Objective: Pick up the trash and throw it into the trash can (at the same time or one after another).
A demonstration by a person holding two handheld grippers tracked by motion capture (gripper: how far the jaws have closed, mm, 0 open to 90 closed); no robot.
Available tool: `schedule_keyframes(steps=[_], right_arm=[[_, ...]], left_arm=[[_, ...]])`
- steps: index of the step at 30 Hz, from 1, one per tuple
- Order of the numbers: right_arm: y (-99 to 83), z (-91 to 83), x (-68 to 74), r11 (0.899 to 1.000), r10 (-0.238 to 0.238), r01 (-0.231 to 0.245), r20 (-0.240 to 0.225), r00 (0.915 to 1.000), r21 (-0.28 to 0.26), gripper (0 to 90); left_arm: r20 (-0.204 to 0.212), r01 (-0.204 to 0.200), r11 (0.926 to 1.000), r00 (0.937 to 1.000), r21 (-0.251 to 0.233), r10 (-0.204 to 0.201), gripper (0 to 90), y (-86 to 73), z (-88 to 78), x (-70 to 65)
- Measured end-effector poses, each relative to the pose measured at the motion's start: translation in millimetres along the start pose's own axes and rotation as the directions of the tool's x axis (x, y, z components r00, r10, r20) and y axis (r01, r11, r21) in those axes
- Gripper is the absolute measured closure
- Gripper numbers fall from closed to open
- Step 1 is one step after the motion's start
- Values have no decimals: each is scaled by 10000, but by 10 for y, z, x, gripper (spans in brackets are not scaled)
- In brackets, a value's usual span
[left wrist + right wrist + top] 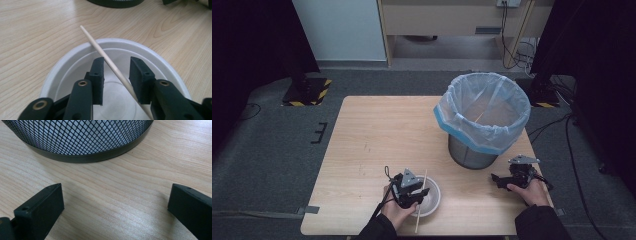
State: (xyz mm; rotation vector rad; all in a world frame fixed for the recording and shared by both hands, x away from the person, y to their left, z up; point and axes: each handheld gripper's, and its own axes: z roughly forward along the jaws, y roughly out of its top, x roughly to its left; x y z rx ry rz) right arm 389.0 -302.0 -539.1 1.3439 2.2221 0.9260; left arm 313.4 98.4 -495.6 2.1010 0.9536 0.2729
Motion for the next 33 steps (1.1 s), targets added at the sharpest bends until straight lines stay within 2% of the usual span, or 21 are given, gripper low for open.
schedule_keyframes(steps=[14, 20, 29, 33], right_arm=[[0, 0, 0, 10000, 0, 0, 0, 10000, -2, 7], [0, 0, 3, 10000, 39, -39, -7, 10000, 6, 7], [0, 0, 0, 10000, 3, -3, 0, 10000, 0, 7], [0, 0, 0, 10000, 7, -7, -4, 10000, -1, 7]], left_arm=[[-244, 214, 9994, 9995, 278, -207, 834, 22, -37, 147], [-156, 231, 9994, 9996, 244, -227, 852, 43, -62, 159], [-41, 304, 9991, 9995, -282, -306, 853, 110, -197, 163], [172, 294, 9968, 9995, -742, -282, 852, 156, -308, 148]])
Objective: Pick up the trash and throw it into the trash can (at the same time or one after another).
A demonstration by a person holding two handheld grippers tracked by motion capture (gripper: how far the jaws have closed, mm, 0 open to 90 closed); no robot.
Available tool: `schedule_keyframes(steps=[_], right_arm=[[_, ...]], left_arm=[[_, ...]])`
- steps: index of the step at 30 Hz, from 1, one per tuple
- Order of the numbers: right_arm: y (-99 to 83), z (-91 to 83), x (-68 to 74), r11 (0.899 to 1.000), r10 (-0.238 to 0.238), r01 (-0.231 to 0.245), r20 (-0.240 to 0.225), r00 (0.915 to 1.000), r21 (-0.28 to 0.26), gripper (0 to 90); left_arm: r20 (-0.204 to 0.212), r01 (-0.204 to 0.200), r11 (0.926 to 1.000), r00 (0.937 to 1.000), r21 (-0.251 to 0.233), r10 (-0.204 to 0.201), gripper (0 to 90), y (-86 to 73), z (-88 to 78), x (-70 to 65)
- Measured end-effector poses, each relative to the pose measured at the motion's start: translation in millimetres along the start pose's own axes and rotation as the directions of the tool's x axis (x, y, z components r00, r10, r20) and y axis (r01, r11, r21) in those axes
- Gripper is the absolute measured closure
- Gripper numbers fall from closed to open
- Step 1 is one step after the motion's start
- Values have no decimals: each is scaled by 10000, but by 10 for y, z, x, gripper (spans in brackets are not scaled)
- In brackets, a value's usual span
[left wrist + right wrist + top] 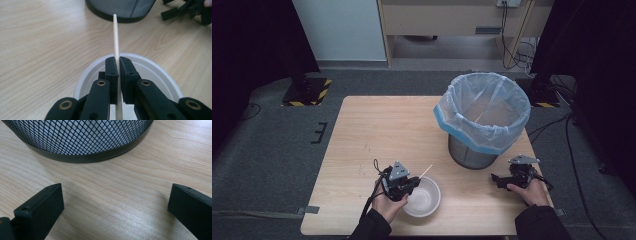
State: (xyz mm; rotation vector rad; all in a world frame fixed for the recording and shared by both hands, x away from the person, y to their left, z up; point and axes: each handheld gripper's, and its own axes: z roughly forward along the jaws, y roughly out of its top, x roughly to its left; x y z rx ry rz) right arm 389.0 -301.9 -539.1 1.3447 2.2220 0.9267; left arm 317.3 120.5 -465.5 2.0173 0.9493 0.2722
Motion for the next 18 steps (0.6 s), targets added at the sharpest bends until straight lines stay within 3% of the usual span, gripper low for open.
schedule_keyframes(steps=[10, 18], right_arm=[[0, 0, 3, 10000, 37, -37, -5, 10000, 5, 7], [1, 1, 2, 10000, 31, -31, -9, 10000, 7, 7]], left_arm=[[171, -210, 9954, 9996, -935, 227, 853, 143, -181, -40], [-80, -184, 9778, 9998, -2086, 171, 853, 332, -440, 26]])
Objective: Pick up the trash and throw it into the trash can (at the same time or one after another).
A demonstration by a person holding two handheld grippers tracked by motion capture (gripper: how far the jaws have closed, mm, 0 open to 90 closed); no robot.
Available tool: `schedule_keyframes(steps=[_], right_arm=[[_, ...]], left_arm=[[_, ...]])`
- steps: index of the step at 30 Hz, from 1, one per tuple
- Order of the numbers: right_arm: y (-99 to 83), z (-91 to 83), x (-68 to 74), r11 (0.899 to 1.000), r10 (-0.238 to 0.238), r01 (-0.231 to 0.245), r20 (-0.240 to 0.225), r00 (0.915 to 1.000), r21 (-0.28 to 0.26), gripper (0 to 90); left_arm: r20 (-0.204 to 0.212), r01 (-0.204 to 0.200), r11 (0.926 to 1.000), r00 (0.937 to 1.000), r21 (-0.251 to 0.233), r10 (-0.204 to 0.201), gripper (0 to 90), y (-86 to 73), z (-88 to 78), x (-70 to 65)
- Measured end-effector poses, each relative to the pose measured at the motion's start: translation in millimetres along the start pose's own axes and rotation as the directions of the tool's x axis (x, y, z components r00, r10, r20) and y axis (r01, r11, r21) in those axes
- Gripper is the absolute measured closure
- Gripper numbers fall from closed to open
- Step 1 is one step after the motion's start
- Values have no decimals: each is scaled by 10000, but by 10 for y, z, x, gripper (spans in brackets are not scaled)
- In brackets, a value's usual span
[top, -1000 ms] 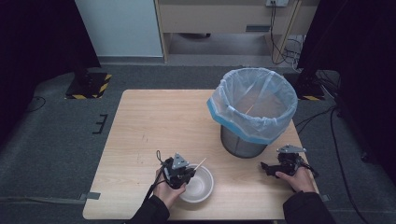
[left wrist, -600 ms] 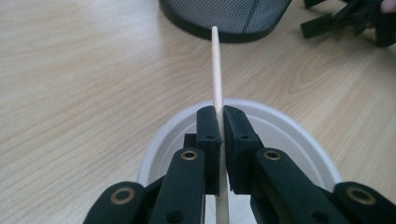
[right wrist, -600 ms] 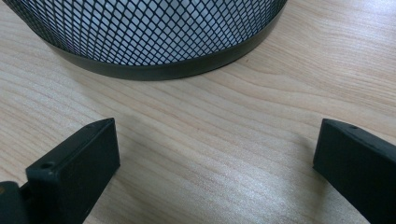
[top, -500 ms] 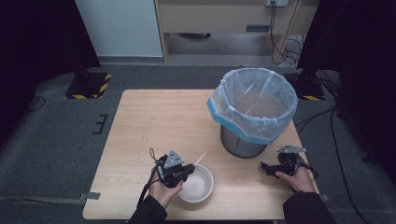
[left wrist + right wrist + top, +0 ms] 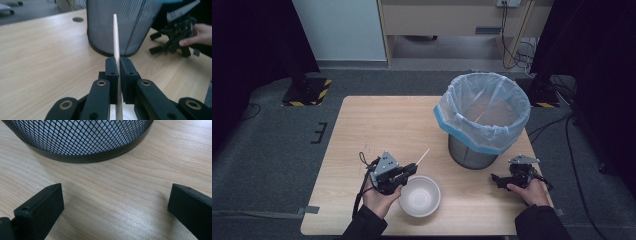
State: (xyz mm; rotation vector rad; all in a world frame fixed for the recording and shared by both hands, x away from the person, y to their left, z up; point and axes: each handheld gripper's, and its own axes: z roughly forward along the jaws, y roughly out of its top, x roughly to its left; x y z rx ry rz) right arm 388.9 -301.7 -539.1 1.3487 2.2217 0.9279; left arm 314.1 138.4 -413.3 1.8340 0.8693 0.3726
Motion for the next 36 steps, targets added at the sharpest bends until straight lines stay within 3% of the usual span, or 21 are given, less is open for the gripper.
schedule_keyframes(steps=[8, 10, 12, 21, 36], right_arm=[[1, 3, -3, 10000, -55, 55, 8, 10000, -4, 7], [1, 3, -3, 10000, -52, 52, 9, 10000, -3, 7], [1, 3, -3, 10000, -46, 46, 9, 10000, -4, 7], [1, 4, -1, 10000, -19, 19, 17, 10000, -17, 7], [2, 6, -1, 10000, -20, 20, 24, 10000, -46, 7]], left_arm=[[-93, -185, 9954, 9998, -945, 177, 853, 253, -174, -21], [-101, -233, 9886, 9997, -1488, 220, 853, 400, -263, -32], [-123, -258, 9864, 9996, -1621, 241, 853, 441, -284, -33], [-125, -583, 9616, 9983, -2681, 571, 853, 991, -344, -58], [-263, -855, 9295, 9963, -3588, 815, 854, 1581, -243, -91]])
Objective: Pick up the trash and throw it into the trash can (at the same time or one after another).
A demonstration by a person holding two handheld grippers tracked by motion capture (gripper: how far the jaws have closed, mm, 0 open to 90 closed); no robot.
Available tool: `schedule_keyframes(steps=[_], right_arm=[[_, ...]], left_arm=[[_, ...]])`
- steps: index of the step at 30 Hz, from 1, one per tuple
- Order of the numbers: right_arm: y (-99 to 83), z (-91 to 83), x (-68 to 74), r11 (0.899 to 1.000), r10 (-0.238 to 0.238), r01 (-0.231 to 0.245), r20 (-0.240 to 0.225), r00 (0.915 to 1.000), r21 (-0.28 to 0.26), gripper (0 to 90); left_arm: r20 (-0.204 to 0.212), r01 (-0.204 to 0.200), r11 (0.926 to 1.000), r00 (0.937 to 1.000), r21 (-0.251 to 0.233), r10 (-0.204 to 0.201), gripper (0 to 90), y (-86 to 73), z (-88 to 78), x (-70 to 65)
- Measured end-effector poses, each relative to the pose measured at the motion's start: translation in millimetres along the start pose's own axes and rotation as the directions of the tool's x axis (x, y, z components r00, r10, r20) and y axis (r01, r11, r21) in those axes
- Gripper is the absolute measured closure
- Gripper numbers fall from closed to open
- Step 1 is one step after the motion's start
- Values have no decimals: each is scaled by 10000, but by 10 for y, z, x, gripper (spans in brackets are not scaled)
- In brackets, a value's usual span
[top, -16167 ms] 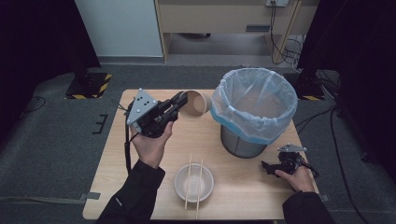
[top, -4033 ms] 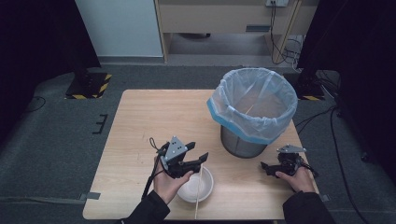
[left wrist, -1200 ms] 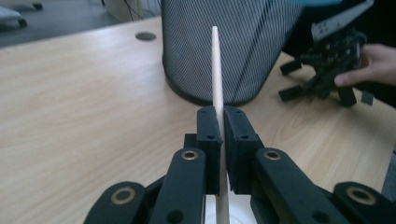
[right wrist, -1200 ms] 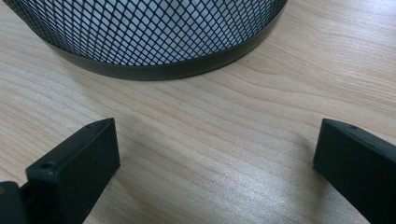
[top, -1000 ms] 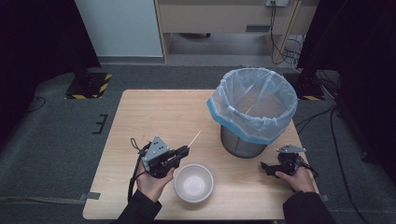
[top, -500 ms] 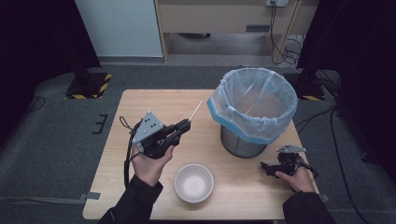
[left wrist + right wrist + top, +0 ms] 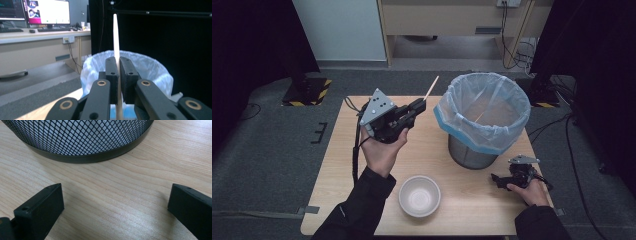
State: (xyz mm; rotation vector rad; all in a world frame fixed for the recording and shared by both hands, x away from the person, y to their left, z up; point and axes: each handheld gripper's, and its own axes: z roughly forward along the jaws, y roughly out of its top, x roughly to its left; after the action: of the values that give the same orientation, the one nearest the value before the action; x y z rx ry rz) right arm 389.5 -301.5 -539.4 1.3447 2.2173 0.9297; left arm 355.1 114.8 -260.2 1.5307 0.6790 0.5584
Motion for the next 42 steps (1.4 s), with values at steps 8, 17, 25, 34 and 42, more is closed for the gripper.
schedule_keyframes(steps=[8, 17, 25, 34, 42], right_arm=[[0, 0, 0, 10000, -1, 1, 0, 10000, -1, 7], [1, 1, -3, 10000, -34, 34, -6, 10000, 8, 7], [3, 1, -3, 10000, -36, 36, -14, 10000, 27, 7], [3, 1, -3, 10000, -35, 35, -16, 10000, 26, 7], [3, 1, -3, 10000, -37, 37, -16, 10000, 28, 7]], left_arm=[[68, -130, 9995, 9999, -281, 132, 854, 189, 285, 4], [253, 13, 9994, 9997, -332, -5, 853, 244, 640, -21], [444, -214, 9996, 9988, -183, 222, 854, 255, 899, -114], [537, -367, 9991, 9978, -216, 378, 854, 322, 1117, -200], [528, -386, 9990, 9978, -246, 399, 854, 357, 1240, -227]])
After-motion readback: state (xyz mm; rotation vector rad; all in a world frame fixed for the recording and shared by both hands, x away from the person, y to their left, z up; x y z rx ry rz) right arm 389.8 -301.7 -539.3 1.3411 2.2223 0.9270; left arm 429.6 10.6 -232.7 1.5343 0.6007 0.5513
